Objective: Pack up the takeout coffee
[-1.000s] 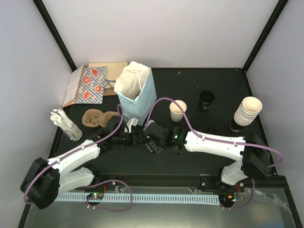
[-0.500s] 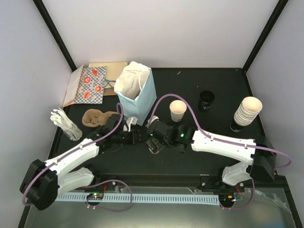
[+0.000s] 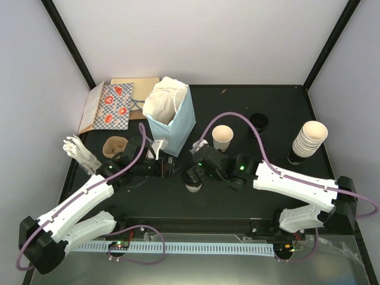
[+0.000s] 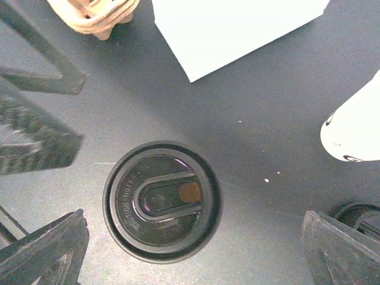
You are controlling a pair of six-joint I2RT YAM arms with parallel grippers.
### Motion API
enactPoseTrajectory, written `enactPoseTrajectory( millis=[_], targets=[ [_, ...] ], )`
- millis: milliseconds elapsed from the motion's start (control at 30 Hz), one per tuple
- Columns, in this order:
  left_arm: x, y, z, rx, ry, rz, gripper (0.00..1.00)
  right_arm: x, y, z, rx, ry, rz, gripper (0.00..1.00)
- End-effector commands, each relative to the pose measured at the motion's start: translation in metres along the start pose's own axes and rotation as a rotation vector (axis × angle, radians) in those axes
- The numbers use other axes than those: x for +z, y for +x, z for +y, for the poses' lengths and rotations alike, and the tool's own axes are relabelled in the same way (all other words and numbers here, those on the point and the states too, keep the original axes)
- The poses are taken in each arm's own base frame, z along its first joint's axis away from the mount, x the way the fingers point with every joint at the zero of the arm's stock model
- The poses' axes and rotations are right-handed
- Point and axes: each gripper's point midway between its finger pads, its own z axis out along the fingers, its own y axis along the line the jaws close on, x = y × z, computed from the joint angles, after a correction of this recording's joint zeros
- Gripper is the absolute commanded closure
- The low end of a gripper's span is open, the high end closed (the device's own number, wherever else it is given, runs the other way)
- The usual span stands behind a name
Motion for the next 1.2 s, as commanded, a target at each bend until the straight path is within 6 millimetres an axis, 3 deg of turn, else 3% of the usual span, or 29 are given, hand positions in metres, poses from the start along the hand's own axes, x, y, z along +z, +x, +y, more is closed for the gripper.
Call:
enactPoseTrajectory(
  millis=[0, 33, 167, 400, 567, 700, 867, 1167],
  targets=[
    [-0.017, 0.002, -0.011, 0.124, -0.066, 0.008, 0.06, -0.012, 0.0, -0.014, 0.111, -0.032, -0.021, 0.0],
    [-0.018, 0.004, -0.016, 0.149, -0.078, 0.014, 0.02, -0.012, 0.001, -0.019, 0.146, -0.042, -0.016, 0.0],
    [-0.019, 0.01, -0.037, 0.265, -0.131, 0.027, 0.01, -0.013, 0.011, -0.033, 0.275, -0.092, 0.005, 0.01],
    [0.001, 0.018, -0.039, 0.375, -0.29, 0.106, 0.01, -0.011, 0.037, -0.046, 0.459, -0.222, 0.026, 0.1],
    [0.007, 0.015, -0.048, 0.399, -0.337, 0.115, 0.01, -0.008, 0.043, -0.05, 0.492, -0.224, 0.011, 0.12],
    [0.011, 0.017, -0.055, 0.427, -0.314, 0.127, 0.01, -0.007, 0.045, -0.056, 0.511, -0.201, -0.022, 0.09],
    [0.013, 0.019, -0.059, 0.468, -0.302, 0.134, 0.01, -0.007, 0.044, -0.049, 0.482, -0.258, -0.061, 0.03],
    [0.026, 0.03, -0.059, 0.458, -0.327, 0.231, 0.01, -0.004, 0.045, -0.046, 0.465, -0.266, -0.039, 0.03]
  ],
)
